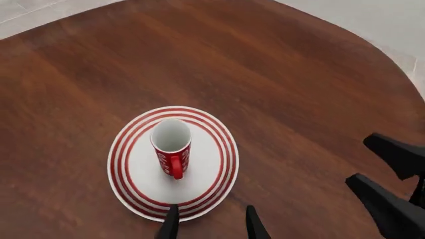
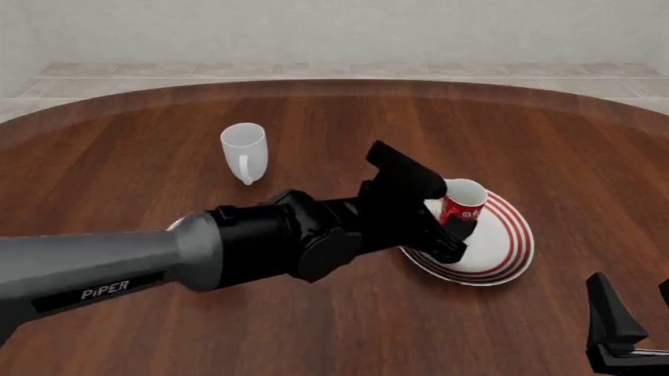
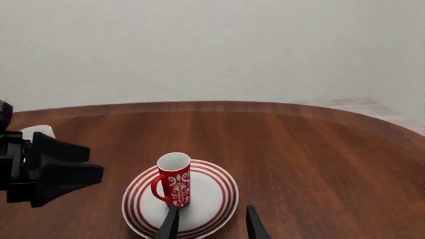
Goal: Pick up the red mug and put it on the plate
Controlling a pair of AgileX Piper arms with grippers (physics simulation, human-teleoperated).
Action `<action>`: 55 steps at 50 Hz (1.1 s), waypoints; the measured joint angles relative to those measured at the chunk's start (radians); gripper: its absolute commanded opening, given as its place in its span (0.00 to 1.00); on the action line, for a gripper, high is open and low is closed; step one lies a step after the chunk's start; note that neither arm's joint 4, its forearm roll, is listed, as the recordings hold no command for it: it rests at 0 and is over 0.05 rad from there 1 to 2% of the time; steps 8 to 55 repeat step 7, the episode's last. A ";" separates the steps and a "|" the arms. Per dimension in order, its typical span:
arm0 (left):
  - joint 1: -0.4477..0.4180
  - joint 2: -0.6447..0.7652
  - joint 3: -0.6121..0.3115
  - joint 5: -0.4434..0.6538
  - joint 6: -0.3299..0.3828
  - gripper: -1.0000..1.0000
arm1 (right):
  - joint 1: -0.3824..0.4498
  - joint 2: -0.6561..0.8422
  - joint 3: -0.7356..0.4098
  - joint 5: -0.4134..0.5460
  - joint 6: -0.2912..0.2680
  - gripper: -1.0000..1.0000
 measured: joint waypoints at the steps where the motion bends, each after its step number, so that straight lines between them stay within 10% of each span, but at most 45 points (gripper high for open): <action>1: -0.002 -0.021 0.014 0.000 -0.001 1.00 | 0.000 0.001 0.000 0.000 -0.001 1.00; 55: -0.010 -0.144 0.092 0.001 0.006 1.00 | 0.000 0.002 0.000 0.000 -0.006 1.00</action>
